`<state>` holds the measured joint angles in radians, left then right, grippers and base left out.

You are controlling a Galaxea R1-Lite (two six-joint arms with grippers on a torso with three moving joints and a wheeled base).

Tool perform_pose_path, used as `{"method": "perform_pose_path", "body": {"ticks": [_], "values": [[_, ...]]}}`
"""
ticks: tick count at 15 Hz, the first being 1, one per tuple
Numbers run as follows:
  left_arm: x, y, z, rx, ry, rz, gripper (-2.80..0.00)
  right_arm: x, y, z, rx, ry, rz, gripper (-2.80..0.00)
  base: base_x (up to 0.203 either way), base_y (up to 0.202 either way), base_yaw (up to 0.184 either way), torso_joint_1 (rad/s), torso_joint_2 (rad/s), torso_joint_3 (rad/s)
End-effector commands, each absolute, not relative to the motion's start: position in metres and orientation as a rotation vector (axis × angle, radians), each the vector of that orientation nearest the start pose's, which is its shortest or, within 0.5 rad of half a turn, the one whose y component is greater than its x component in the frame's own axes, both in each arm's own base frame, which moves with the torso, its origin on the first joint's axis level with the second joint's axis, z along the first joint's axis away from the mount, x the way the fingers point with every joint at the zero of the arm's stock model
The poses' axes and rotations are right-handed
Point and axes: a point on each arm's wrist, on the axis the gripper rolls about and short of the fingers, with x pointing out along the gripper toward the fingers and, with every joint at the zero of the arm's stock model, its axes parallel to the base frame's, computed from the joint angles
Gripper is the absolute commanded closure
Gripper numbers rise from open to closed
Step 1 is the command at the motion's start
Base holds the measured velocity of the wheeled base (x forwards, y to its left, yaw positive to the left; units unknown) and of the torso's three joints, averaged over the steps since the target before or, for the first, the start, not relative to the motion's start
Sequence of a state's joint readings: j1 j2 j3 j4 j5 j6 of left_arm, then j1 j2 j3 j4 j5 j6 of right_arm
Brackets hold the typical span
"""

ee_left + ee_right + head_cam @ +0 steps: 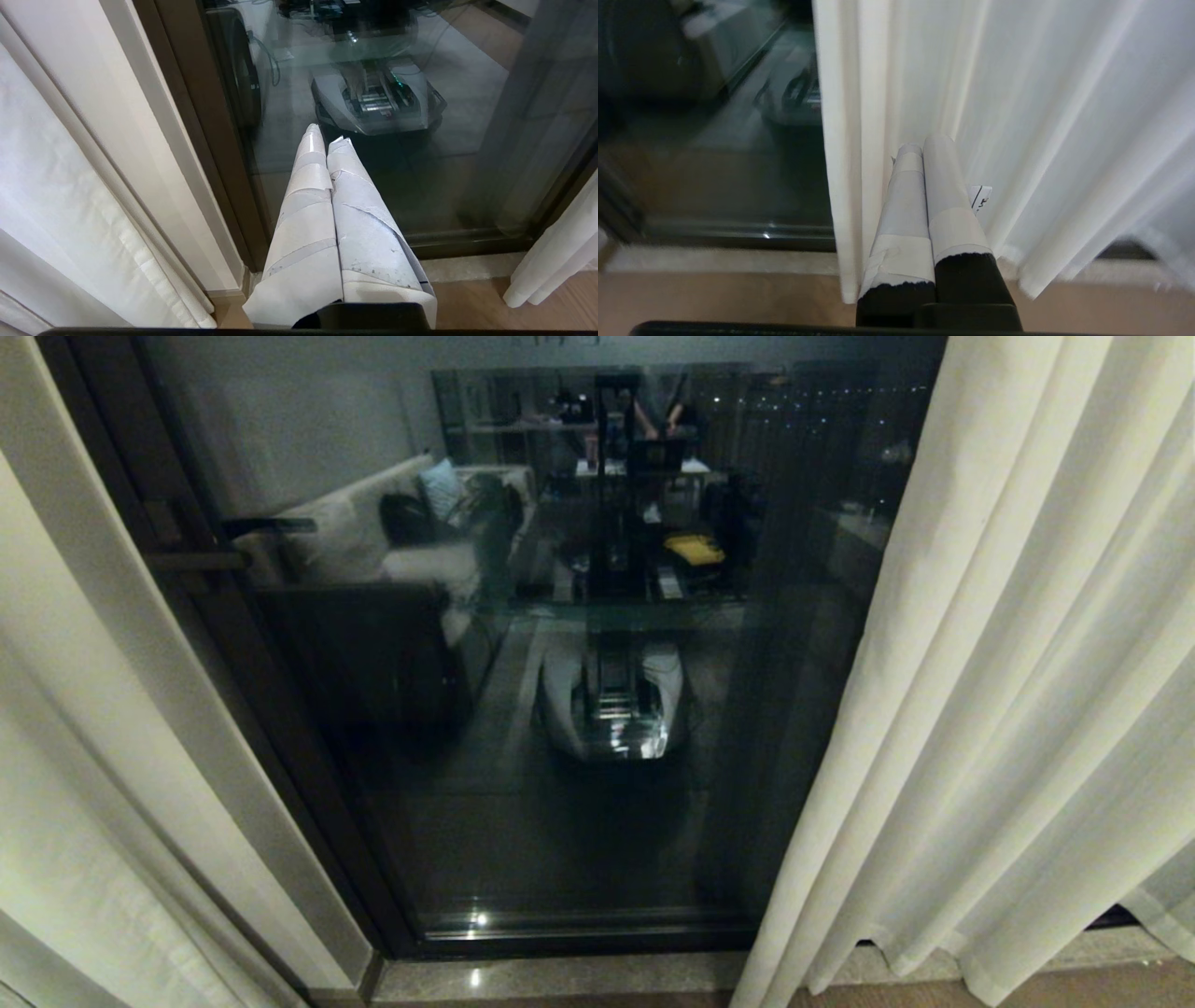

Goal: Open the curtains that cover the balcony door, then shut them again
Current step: Pull the inner curtains open on both sides

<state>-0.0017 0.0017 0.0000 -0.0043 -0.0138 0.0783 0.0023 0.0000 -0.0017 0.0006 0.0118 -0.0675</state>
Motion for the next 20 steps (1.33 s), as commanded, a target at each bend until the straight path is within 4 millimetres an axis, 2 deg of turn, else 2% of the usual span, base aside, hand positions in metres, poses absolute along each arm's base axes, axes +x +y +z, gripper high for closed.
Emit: {"method": "perform_pose_path", "body": {"ticks": [1, 3, 7, 10, 14, 16, 17, 18, 20], "values": [[-0.023, 0.000, 0.076, 0.079, -0.005, -0.015, 0.00, -0.023, 0.001, 0.077, -0.147, -0.013, 0.044, 0.00, 0.000, 0.000, 0.000, 0.000, 0.00, 0.000], [-0.023, 0.000, 0.076, 0.079, -0.005, -0.015, 0.00, -0.021, 0.002, 0.088, -0.159, -0.024, 0.086, 0.00, 0.000, 0.000, 0.000, 0.000, 0.00, 0.000], [-0.023, 0.000, 0.076, 0.078, -0.005, -0.015, 0.00, -0.003, 0.005, 0.130, -0.156, -0.005, 0.240, 0.00, 0.000, 0.000, 0.000, 0.000, 0.00, 0.000], [-0.023, 0.000, 0.076, 0.078, -0.005, -0.015, 0.00, 0.030, 0.006, 0.175, -0.141, -0.008, 0.269, 0.00, 0.000, 0.000, 0.000, 0.000, 0.00, 0.000], [-0.023, 0.000, 0.076, 0.078, -0.005, -0.015, 0.00, 0.077, 0.007, 0.244, -0.067, -0.111, 0.269, 0.00, 0.000, 0.000, 0.000, 0.000, 0.00, 0.000], [-0.023, 0.000, 0.076, 0.079, -0.006, -0.015, 0.00, 0.091, 0.007, 0.261, -0.013, -0.126, 0.270, 0.00, 0.000, 0.000, 0.000, 0.000, 0.00, 0.000], [-0.023, 0.000, 0.076, 0.078, -0.005, -0.015, 0.00, 0.096, 0.008, 0.263, -0.001, -0.121, 0.271, -0.76, 0.000, 0.000, 0.000, 0.000, 0.00, 0.000], [-0.023, 0.000, 0.076, 0.078, -0.005, -0.015, 0.00, 0.098, 0.008, 0.264, 0.001, -0.117, 0.275, -2.80, 0.000, 0.000, 0.000, 0.000, 0.00, 0.000], [-0.023, 0.000, 0.076, 0.078, -0.005, -0.015, 0.00, 0.107, 0.009, 0.262, 0.000, -0.089, 0.293, -2.80, 0.000, 0.000, 0.000, 0.000, 0.00, 0.000]]}}
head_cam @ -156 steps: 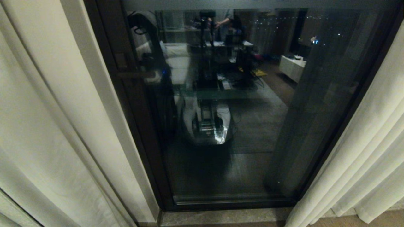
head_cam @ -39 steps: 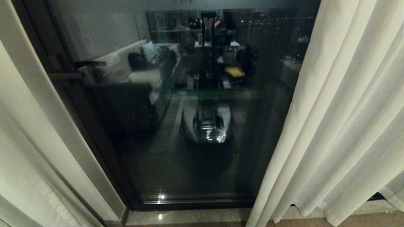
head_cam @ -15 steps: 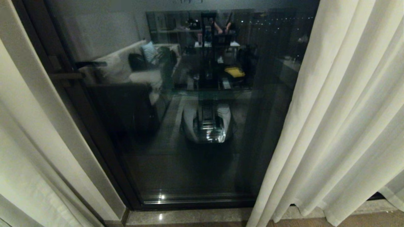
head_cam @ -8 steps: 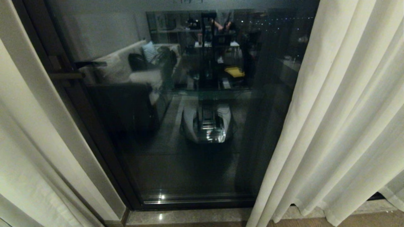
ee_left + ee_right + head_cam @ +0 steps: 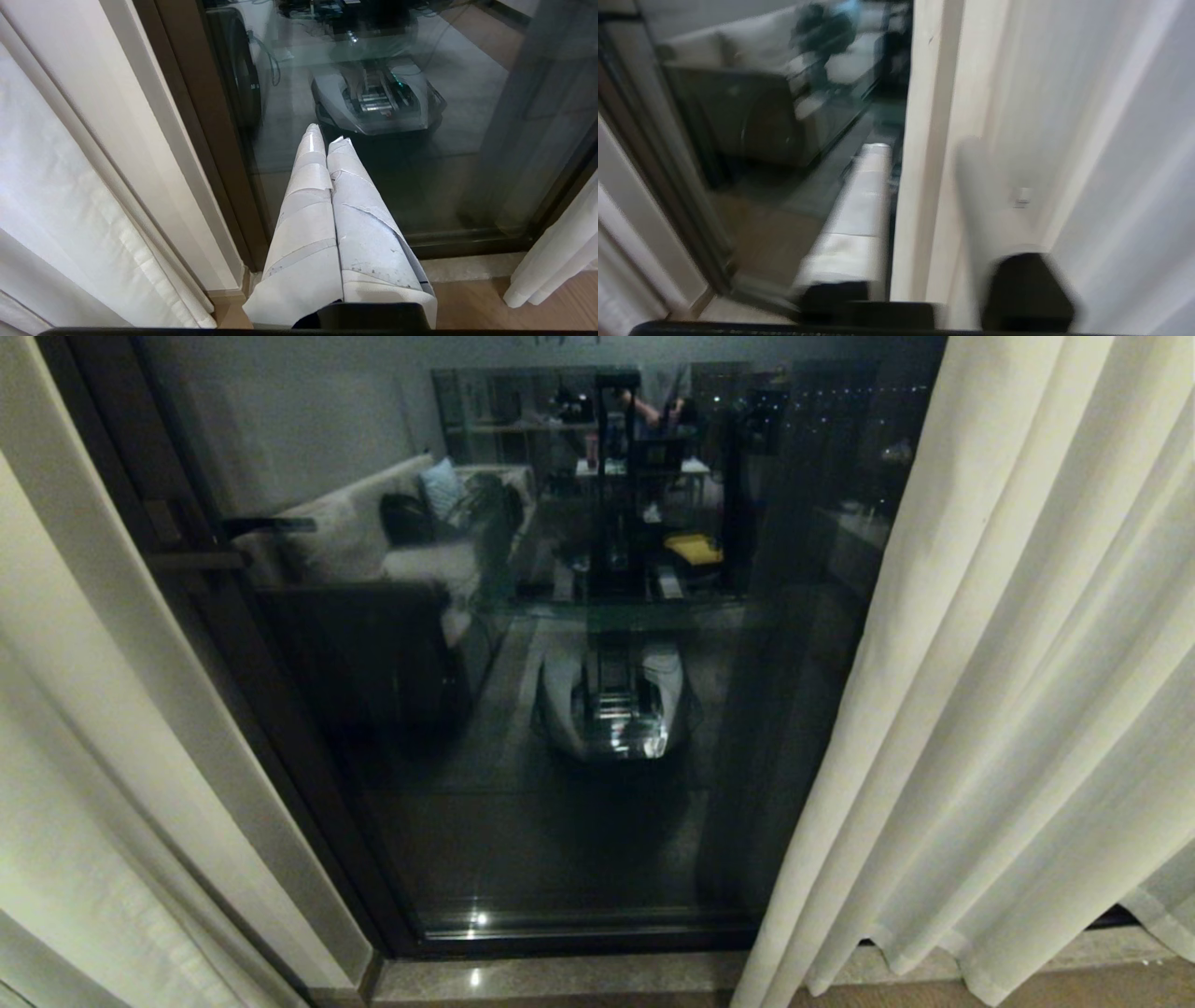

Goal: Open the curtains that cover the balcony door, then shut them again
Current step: Pull the inner curtains open on both sides

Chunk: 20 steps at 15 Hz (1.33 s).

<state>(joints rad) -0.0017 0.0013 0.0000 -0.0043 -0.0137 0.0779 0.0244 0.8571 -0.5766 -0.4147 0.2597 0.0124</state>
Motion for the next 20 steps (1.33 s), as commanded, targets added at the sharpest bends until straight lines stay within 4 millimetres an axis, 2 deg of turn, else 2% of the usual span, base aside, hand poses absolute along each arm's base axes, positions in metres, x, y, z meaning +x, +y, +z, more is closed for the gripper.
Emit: {"method": "perform_pose_path", "body": {"ticks": [1, 6, 11, 15, 20], "values": [[-0.023, 0.000, 0.076, 0.078, -0.005, -0.015, 0.00, 0.112, 0.009, 0.263, 0.000, -0.090, 0.302, -2.80, 0.000, 0.000, 0.000, 0.000, 0.00, 0.000], [-0.023, 0.000, 0.076, 0.078, -0.005, -0.015, 0.00, 0.130, 0.022, 0.269, 0.034, -0.110, 0.399, -2.80, 0.000, 0.000, 0.000, 0.000, 0.00, 0.000], [-0.023, 0.000, 0.076, 0.078, -0.005, -0.015, 0.00, 0.166, 0.028, 0.277, 0.018, -0.123, 0.399, -2.80, 0.000, 0.000, 0.000, 0.000, 0.00, 0.000], [-0.023, 0.000, 0.076, 0.078, -0.005, -0.015, 0.00, 0.188, 0.029, 0.290, -0.096, -0.158, 0.320, -2.80, 0.000, 0.000, 0.000, 0.000, 0.00, 0.000], [-0.023, 0.000, 0.076, 0.078, -0.005, -0.015, 0.00, 0.195, 0.027, 0.303, -0.137, -0.191, 0.216, -2.80, 0.000, 0.000, 0.000, 0.000, 0.00, 0.000]]}}
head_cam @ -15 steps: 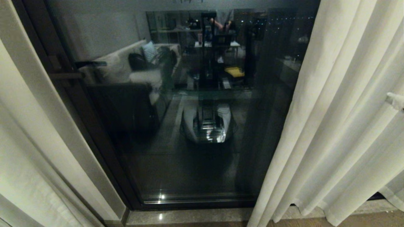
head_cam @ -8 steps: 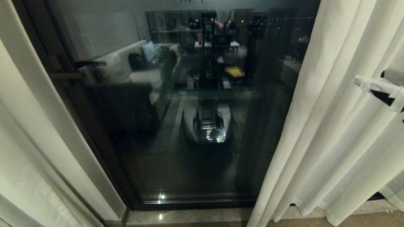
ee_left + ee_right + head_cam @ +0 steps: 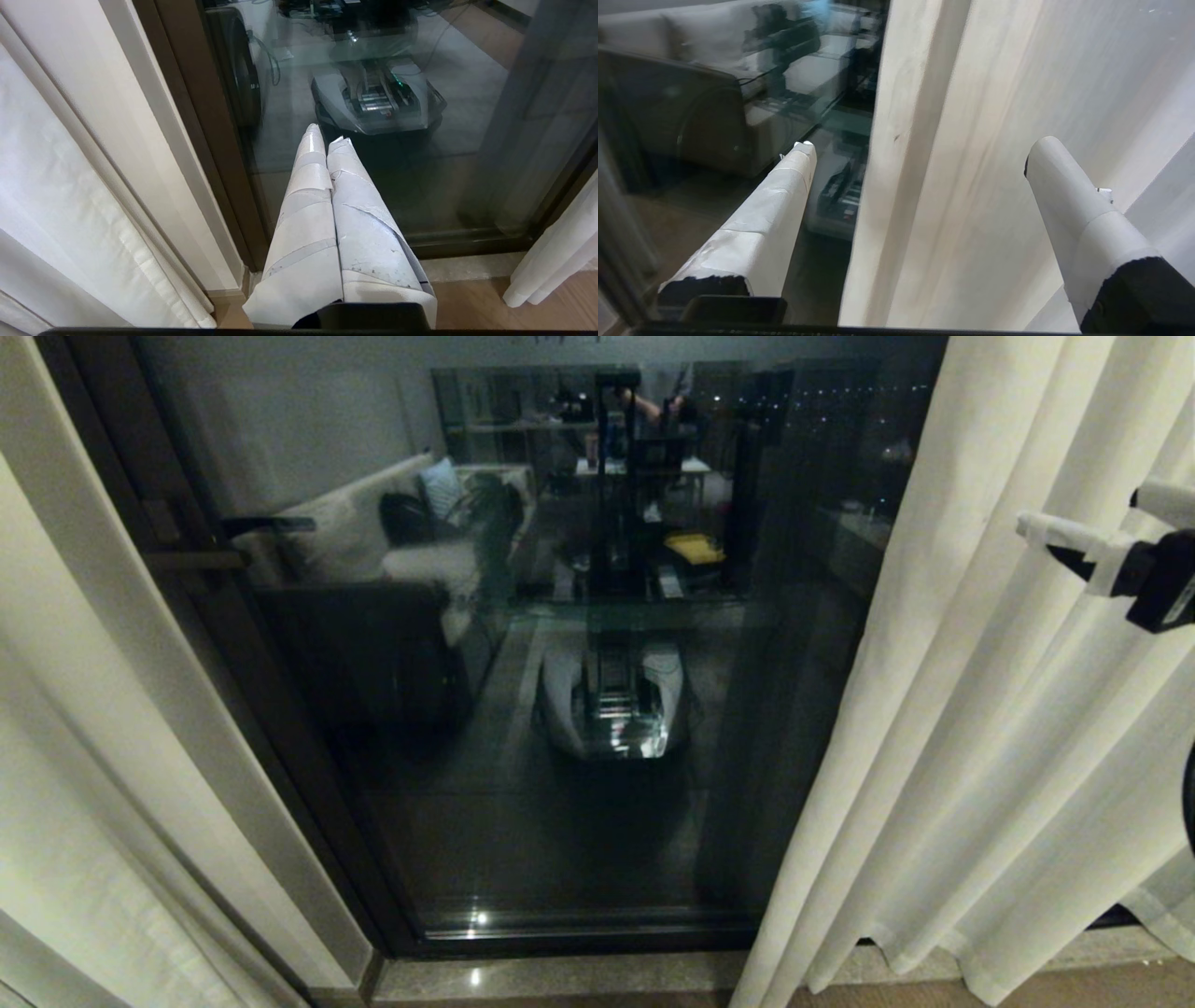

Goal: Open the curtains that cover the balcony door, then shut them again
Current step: Pull the inner curtains open on both sides

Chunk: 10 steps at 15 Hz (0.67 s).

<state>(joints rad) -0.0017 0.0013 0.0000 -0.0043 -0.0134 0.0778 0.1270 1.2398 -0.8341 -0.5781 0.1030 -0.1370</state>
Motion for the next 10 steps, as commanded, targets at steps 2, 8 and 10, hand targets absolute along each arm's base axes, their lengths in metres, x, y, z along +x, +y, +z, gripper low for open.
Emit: {"method": "perform_pose_path", "body": {"ticks": [2, 8, 10], "values": [[-0.023, 0.000, 0.076, 0.078, -0.005, -0.015, 0.00, 0.202, 0.025, 0.300, -0.139, -0.177, 0.203, -2.80, 0.000, 0.000, 0.000, 0.000, 0.00, 0.000], [-0.023, 0.000, 0.076, 0.078, -0.005, -0.015, 0.00, 0.232, 0.028, 0.306, -0.134, -0.172, 0.201, -2.80, 0.000, 0.000, 0.000, 0.000, 0.00, 0.000], [-0.023, 0.000, 0.076, 0.078, -0.005, -0.015, 0.00, 0.245, 0.029, 0.307, -0.124, -0.164, 0.203, -2.80, 0.000, 0.000, 0.000, 0.000, 0.00, 0.000]]}}
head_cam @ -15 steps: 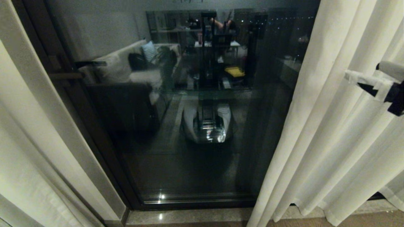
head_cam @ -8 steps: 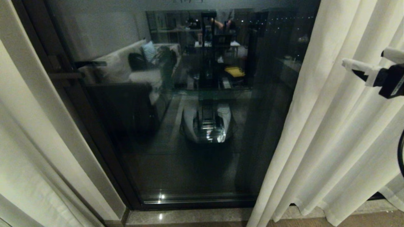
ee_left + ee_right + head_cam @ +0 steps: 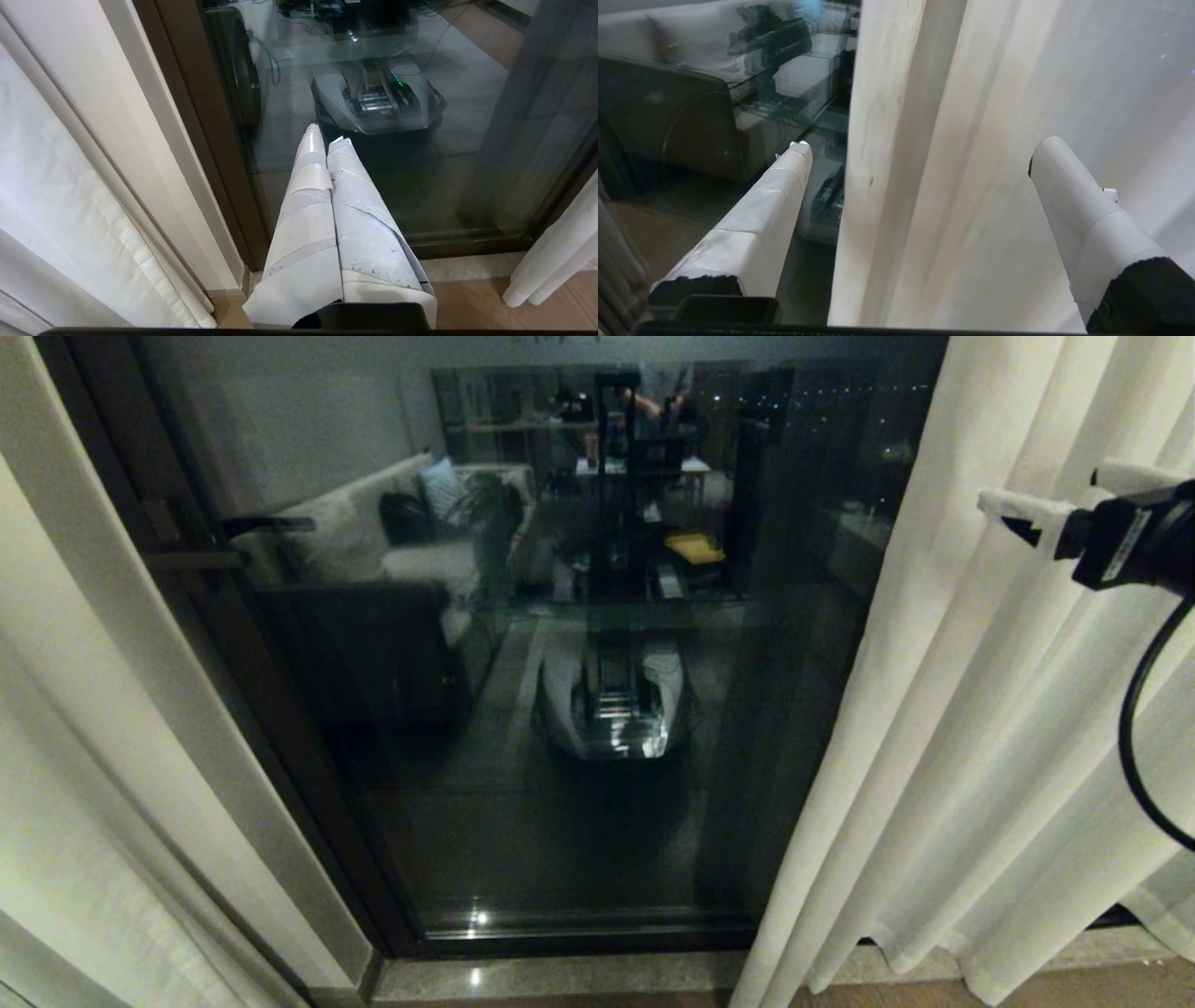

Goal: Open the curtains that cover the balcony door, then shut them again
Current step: Pull the inner curtains open on both sides

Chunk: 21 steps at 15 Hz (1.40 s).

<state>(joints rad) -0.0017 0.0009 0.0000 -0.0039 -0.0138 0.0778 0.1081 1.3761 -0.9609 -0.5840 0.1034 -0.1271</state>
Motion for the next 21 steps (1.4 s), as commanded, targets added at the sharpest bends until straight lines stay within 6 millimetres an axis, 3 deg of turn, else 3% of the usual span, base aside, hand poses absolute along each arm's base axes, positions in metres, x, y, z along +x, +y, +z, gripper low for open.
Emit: {"method": "perform_pose_path", "body": {"ticks": [1, 8, 13, 21], "values": [[-0.023, 0.000, 0.076, 0.078, -0.005, -0.015, 0.00, 0.250, 0.030, 0.308, -0.118, -0.168, 0.203, -2.80, 0.000, 0.000, 0.000, 0.000, 0.00, 0.000], [-0.023, 0.000, 0.076, 0.078, -0.005, -0.015, 0.00, 0.295, 0.016, 0.305, -0.100, -0.180, 0.141, -2.80, 0.000, 0.000, 0.000, 0.000, 0.00, 0.000], [-0.023, 0.000, 0.076, 0.078, -0.005, -0.015, 0.00, 0.321, 0.017, 0.303, -0.022, -0.230, 0.152, -2.80, 0.000, 0.000, 0.000, 0.000, 0.00, 0.000], [-0.023, 0.000, 0.076, 0.078, -0.005, -0.015, 0.00, 0.328, 0.036, 0.301, 0.033, -0.244, 0.252, -2.80, 0.000, 0.000, 0.000, 0.000, 0.00, 0.000]]}}
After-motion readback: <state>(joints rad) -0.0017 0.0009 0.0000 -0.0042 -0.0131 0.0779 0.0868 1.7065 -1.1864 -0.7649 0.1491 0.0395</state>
